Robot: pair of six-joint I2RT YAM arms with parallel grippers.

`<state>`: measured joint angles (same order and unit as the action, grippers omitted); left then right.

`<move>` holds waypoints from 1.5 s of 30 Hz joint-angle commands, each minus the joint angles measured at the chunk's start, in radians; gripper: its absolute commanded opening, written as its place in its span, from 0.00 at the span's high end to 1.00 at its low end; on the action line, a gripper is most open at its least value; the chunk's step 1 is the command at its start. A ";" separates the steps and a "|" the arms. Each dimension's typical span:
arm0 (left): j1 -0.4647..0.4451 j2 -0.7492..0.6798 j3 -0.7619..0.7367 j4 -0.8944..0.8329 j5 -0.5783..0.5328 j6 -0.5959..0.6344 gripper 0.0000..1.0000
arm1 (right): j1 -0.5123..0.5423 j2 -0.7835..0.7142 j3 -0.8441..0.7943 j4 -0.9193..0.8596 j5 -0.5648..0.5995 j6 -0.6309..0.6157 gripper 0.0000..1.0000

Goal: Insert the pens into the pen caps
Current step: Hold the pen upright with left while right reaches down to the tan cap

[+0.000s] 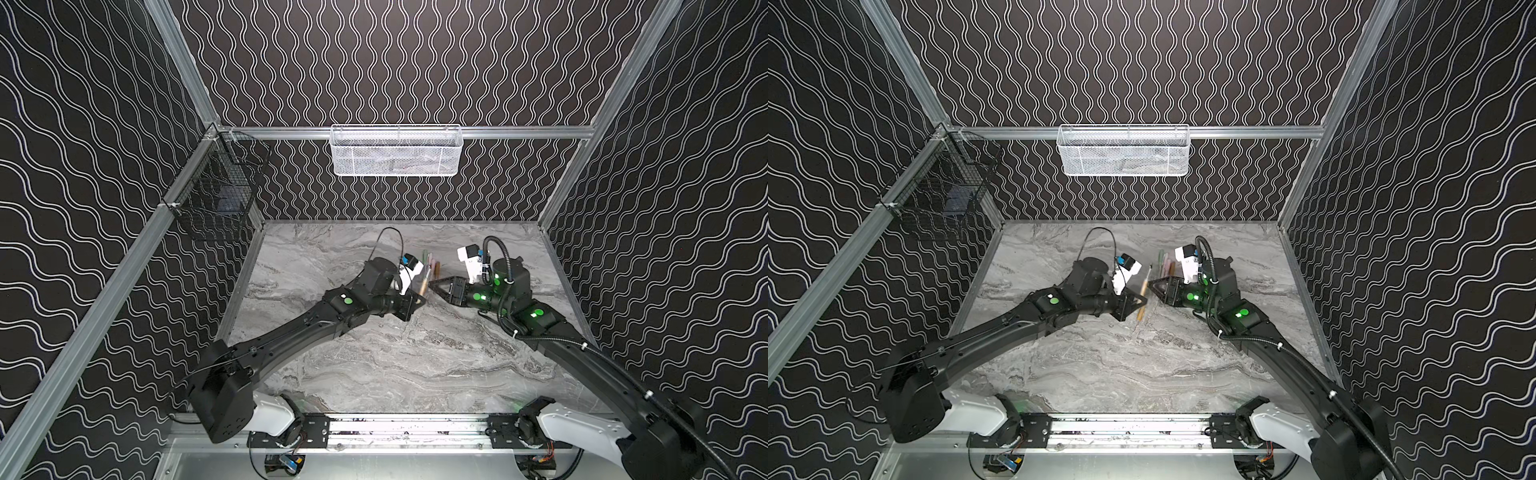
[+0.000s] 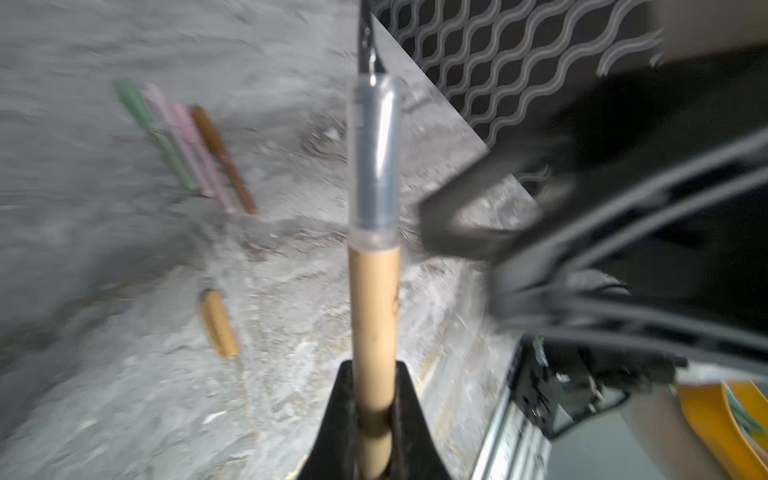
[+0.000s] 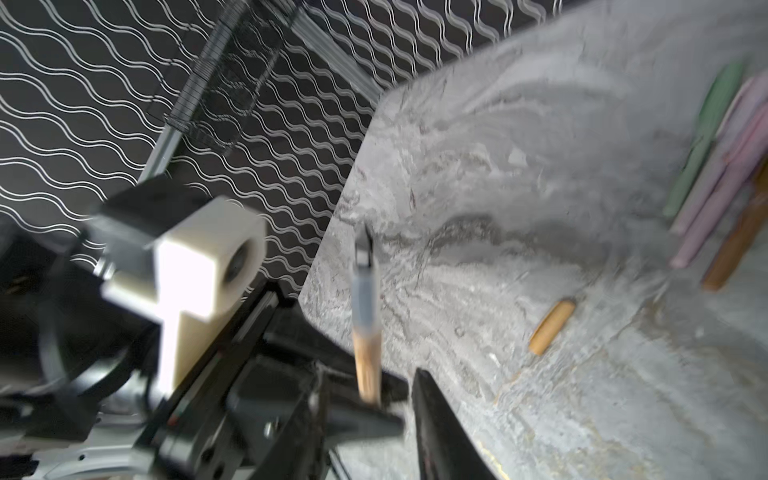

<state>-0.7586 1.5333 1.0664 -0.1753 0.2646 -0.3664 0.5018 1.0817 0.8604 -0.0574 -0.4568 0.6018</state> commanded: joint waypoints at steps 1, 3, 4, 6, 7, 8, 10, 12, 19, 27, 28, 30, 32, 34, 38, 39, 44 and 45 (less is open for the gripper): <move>0.051 -0.060 -0.026 0.031 -0.095 -0.040 0.98 | -0.001 -0.035 0.006 -0.084 0.117 -0.029 0.63; 0.088 -0.113 -0.045 0.015 -0.133 -0.041 0.98 | 0.000 -0.044 -0.010 -0.094 0.186 -0.011 0.65; 0.104 -0.147 -0.058 0.016 -0.136 -0.034 0.98 | 0.000 -0.036 -0.018 -0.105 0.229 0.004 0.68; 0.125 -0.213 -0.078 0.045 -0.096 0.010 0.97 | 0.008 0.039 0.027 -0.245 0.386 0.032 0.77; 0.128 -0.244 -0.073 0.060 -0.070 0.040 0.97 | 0.012 0.100 0.071 -0.333 0.427 0.017 0.77; 0.128 -0.278 -0.059 0.068 -0.054 0.076 0.97 | 0.018 0.163 0.121 -0.405 0.466 0.003 0.77; 0.129 -0.317 -0.016 0.079 -0.022 0.153 0.96 | 0.051 0.224 0.128 -0.391 0.539 0.002 0.78; 0.129 -0.338 0.011 0.095 -0.003 0.227 0.96 | 0.058 0.288 0.122 -0.330 0.519 0.014 0.78; 0.130 -0.382 -0.150 0.246 -0.067 0.212 0.96 | 0.101 0.582 0.265 -0.346 0.416 0.020 0.71; 0.129 -0.374 -0.164 0.249 -0.048 0.153 0.96 | 0.155 0.775 0.356 -0.339 0.380 0.026 0.68; 0.129 -0.371 -0.165 0.253 -0.042 0.147 0.96 | 0.161 0.786 0.366 -0.344 0.389 0.028 0.67; 0.128 -0.368 -0.171 0.267 -0.029 0.135 0.95 | 0.168 0.801 0.378 -0.348 0.414 0.031 0.67; 0.128 -0.367 -0.171 0.272 -0.016 0.130 0.96 | 0.168 0.810 0.391 -0.359 0.413 0.029 0.67; 0.127 -0.366 -0.166 0.267 -0.012 0.132 0.96 | 0.171 0.848 0.408 -0.372 0.428 0.027 0.67; 0.127 -0.374 -0.170 0.267 -0.014 0.137 0.96 | 0.176 0.875 0.435 -0.403 0.462 0.020 0.71; 0.127 -0.375 -0.171 0.267 -0.014 0.139 0.95 | 0.182 0.881 0.442 -0.413 0.480 0.016 0.71; 0.127 -0.374 -0.169 0.266 -0.008 0.139 0.95 | 0.195 0.916 0.466 -0.432 0.495 0.007 0.71; 0.127 -0.374 -0.168 0.263 -0.007 0.139 0.95 | 0.198 0.923 0.470 -0.437 0.506 0.008 0.71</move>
<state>-0.6323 1.1561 0.8970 0.0513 0.2436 -0.2153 0.6937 1.9877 1.3190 -0.4519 0.0116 0.6121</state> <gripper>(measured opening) 0.104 0.290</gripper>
